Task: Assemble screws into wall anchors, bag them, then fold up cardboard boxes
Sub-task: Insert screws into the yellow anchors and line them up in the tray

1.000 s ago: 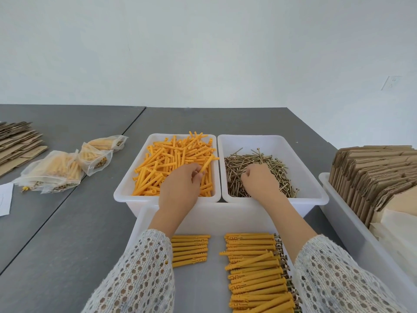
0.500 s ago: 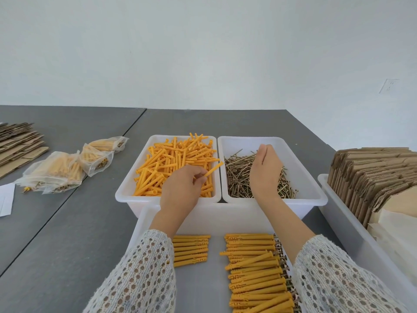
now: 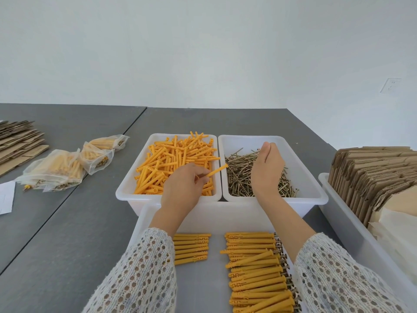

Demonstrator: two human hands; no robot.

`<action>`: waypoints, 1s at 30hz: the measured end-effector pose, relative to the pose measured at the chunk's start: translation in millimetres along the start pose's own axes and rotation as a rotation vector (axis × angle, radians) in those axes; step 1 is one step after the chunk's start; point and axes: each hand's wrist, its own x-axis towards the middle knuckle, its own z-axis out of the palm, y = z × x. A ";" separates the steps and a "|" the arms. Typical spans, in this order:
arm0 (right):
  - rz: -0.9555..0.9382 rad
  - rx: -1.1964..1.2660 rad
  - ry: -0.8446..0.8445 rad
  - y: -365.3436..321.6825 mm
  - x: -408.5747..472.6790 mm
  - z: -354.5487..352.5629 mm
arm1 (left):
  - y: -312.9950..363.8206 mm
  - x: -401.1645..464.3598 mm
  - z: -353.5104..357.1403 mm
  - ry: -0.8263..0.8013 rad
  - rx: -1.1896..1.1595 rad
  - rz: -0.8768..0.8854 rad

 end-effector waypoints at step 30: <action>0.134 0.167 -0.053 -2.9 1.5 -4.4 | 2.1 -3.1 -4.5 0.077 -0.020 0.006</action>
